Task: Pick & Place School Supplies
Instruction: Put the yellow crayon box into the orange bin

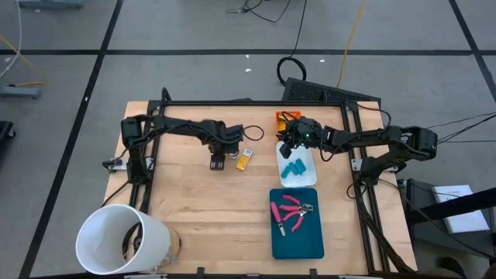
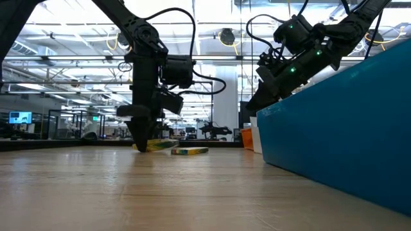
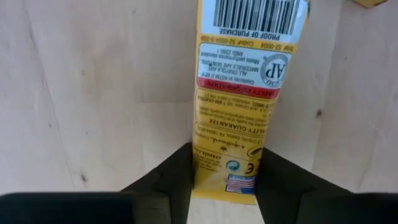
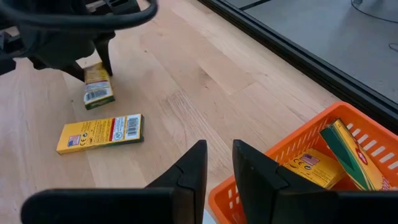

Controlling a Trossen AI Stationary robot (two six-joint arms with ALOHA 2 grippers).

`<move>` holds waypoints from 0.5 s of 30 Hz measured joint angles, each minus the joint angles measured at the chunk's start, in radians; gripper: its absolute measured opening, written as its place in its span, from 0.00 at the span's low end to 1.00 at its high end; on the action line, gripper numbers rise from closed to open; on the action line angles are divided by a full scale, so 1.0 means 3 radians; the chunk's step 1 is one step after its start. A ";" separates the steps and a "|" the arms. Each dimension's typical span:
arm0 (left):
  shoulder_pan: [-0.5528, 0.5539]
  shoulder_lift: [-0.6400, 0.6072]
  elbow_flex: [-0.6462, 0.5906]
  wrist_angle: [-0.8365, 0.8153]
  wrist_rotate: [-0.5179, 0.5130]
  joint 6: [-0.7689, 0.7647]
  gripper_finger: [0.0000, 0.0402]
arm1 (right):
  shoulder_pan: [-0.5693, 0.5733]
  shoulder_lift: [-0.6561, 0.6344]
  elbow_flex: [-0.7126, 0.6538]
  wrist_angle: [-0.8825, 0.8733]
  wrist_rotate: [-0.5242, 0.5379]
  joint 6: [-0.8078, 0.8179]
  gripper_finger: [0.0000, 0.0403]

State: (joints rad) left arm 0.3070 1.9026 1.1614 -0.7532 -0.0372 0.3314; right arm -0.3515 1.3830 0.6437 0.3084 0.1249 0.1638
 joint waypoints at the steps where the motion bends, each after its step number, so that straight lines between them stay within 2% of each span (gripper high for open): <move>1: -0.0005 0.0000 0.0001 -0.0001 -0.0069 0.0027 0.37 | 0.0000 0.0000 0.0000 0.0000 0.0000 0.0000 0.18; 9: -0.0052 -0.0142 -0.0015 0.0059 -0.0631 0.0023 0.30 | 0.0000 0.0000 0.0000 0.0093 -0.0001 0.0110 0.18; 15: -0.0314 -0.0329 -0.0009 0.0388 -0.1587 0.0065 0.29 | 0.0086 0.0000 -0.0001 0.0284 -0.0003 0.0225 0.18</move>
State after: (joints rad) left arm 0.2129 1.8039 1.1587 -0.6369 -0.5134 0.3510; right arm -0.3259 1.3830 0.6434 0.3935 0.1240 0.2312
